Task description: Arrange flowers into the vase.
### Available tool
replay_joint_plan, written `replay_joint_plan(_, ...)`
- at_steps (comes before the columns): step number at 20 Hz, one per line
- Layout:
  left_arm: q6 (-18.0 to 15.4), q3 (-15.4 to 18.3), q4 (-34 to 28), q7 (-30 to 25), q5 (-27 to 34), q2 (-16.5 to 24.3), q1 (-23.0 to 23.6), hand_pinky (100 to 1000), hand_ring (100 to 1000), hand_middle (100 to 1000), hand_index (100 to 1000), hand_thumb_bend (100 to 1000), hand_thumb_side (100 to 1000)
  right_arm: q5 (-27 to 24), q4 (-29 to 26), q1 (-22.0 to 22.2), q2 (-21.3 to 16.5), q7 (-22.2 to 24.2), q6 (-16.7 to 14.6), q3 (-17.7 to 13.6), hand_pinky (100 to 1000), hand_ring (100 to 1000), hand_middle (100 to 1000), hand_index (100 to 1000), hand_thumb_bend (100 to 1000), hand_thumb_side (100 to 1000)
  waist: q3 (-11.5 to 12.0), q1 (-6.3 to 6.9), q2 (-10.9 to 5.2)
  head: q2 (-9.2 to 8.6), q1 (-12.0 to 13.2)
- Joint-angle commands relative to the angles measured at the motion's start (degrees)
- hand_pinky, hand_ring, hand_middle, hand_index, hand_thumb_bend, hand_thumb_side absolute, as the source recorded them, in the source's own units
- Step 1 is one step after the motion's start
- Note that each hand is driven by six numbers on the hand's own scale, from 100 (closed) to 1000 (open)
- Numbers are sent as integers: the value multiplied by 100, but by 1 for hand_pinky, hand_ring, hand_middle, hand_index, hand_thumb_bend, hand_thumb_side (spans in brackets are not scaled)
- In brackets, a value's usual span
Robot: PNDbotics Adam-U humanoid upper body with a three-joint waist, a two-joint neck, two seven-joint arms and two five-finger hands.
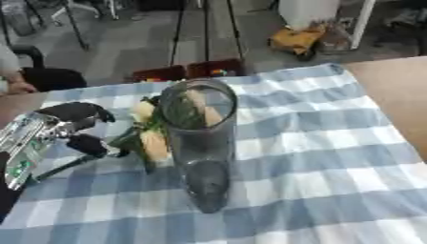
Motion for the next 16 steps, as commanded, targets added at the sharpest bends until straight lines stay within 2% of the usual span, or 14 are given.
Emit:
replay_joint_plan(1,-4,90,130,58,-95,48,-163,590,768,827,915,579,757,-48,-91,-61,-85,0,5,3,842,807,620,809,100,900,-16,-13,-81,-76,21)
replay_joint_plan(5,-21,160,328,153,-158,-47,-200,574,757,813,906,542,746,-53,-91,-70,-80,-2,10,7,843,808,619,809,100,900,-46,-4,-56,-96,27)
replay_joint_plan(9,15,214,463,337,-244,-104,-215,559,741,806,900,446,734,-62,-91,-76,-79,7,10,14,844,808,618,809,100,900,-63,-6,-32,-103,38)
replay_joint_plan(12,58,231,457,445,-330,-113,-216,556,738,800,895,327,750,-72,-91,-72,-76,12,11,16,844,809,617,809,100,899,-59,-4,-23,-103,34)
replay_joint_plan(16,112,232,441,511,-419,-115,-208,558,741,802,896,285,751,-84,-91,-66,-76,16,8,17,844,810,617,810,100,899,-52,-4,-16,-112,43)
